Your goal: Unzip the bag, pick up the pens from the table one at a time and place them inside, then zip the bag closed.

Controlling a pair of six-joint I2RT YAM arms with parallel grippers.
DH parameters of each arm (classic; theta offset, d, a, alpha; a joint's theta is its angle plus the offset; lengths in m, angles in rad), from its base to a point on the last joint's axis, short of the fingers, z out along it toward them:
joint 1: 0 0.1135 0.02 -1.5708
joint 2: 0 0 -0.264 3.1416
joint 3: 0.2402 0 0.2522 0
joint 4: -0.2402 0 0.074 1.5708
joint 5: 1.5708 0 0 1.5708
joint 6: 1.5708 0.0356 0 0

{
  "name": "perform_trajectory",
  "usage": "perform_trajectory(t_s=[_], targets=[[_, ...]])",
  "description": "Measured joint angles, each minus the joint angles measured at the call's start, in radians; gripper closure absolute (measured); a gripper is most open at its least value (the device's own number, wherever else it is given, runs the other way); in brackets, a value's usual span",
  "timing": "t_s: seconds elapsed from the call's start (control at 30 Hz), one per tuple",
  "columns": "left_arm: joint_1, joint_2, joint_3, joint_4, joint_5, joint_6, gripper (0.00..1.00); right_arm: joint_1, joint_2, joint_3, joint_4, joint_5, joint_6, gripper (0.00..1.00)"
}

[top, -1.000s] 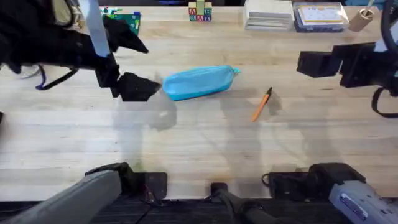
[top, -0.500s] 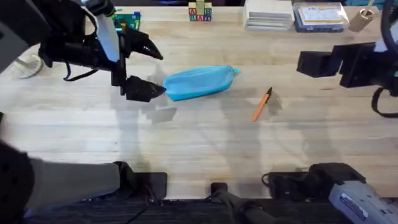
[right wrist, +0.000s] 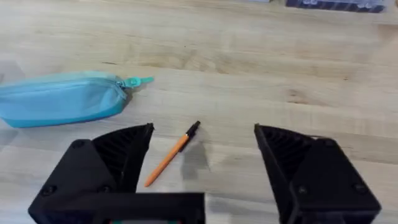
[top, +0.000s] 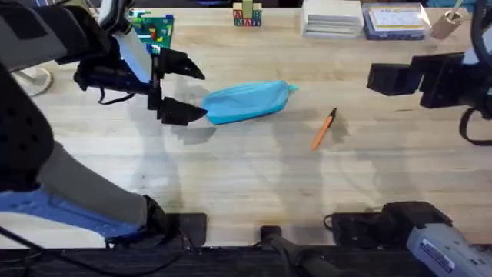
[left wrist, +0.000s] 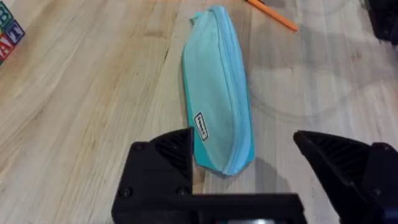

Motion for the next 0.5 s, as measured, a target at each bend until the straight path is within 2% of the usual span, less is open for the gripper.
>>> perform_trajectory(t_s=[0.13,0.5], targets=[[-0.001,0.058,0.0,0.02,0.015,0.016,0.007,0.0,0.0,0.0,0.0,0.0,0.0,0.004],[-0.001,0.086,0.002,0.051,0.024,0.027,0.008,0.0,0.0,0.0,0.0,0.0,0.0,0.004]])
